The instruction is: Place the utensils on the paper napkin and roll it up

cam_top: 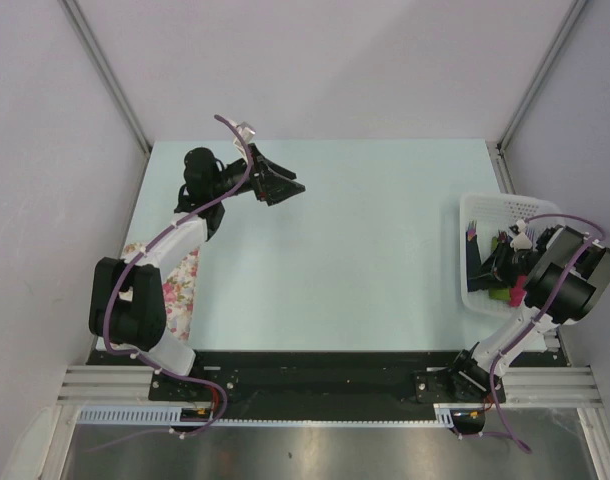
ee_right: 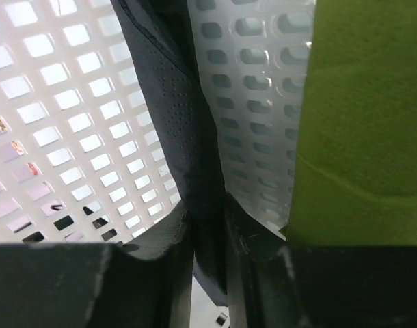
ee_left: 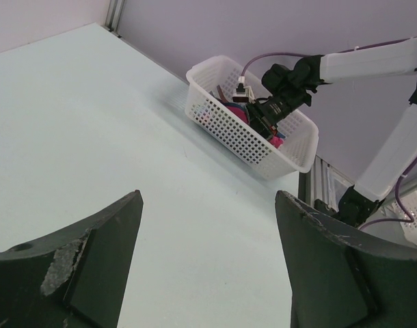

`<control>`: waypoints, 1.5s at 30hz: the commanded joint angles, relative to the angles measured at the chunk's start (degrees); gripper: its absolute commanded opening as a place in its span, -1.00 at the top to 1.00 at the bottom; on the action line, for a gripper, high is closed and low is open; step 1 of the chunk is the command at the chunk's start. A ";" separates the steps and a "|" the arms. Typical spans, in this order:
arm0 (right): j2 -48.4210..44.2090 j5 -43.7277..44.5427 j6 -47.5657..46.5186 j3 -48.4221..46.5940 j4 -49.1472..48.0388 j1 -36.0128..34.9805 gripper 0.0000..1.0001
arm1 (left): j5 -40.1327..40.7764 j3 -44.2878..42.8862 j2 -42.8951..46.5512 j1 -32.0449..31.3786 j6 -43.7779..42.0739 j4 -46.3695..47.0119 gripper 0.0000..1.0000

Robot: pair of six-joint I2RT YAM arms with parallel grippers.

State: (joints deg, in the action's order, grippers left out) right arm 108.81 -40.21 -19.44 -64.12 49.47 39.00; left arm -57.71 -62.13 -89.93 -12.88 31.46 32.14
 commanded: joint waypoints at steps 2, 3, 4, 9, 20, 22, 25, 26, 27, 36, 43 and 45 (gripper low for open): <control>0.87 10.14 2.65 0.48 -1.31 -0.16 0.37 | -1.70 -3.00 -0.16 0.58 -0.26 -0.32 -0.66; 0.35 10.32 2.74 0.48 -1.14 -0.07 0.27 | -1.61 -3.00 -0.16 0.58 -0.26 -0.41 -0.67; 0.08 10.58 2.83 0.40 -1.13 -0.07 0.21 | -1.70 -3.09 -0.24 0.58 -0.17 -0.41 -0.66; -2.37 11.64 2.74 0.40 -0.26 -0.42 -0.01 | -1.61 -3.17 -0.24 0.58 0.35 -0.06 -0.66; -8.44 13.66 3.53 0.92 0.27 -1.74 -0.23 | -1.61 -2.47 -0.60 0.58 2.55 2.40 -0.66; -9.14 13.49 3.45 0.49 0.80 -2.09 -0.25 | -1.70 -2.56 -0.69 0.58 2.73 2.58 -0.66; -11.16 12.44 3.44 -1.00 1.85 -2.88 -0.29 | -1.26 -2.47 -0.60 0.58 2.12 2.23 -0.66; -11.78 11.91 3.53 -1.53 1.94 -2.97 -0.32 | -1.26 -2.47 -0.51 0.58 1.59 1.79 -0.67; -13.09 11.56 3.62 -2.06 2.55 -3.06 -0.37 | -1.17 -2.65 -0.34 0.58 1.15 0.48 -0.68; -18.28 7.95 4.85 -13.65 4.67 -8.68 -0.83 | 2.60 -9.13 -1.03 0.84 -7.72 -17.65 -0.99; -16.10 7.25 10.56 -28.77 0.55 -21.22 -0.99 | 10.85 -31.69 -8.23 4.35 -20.73 -53.99 -0.99; -14.60 7.42 12.40 -33.60 -0.34 -24.31 -0.99 | 11.22 -39.25 -10.08 5.85 -24.24 -64.54 -0.99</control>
State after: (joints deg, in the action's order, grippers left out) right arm 92.68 -31.68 -11.66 -89.69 51.90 21.12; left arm -50.89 -89.14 -97.10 -10.31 16.14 -8.56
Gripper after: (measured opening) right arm 0.994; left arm 0.996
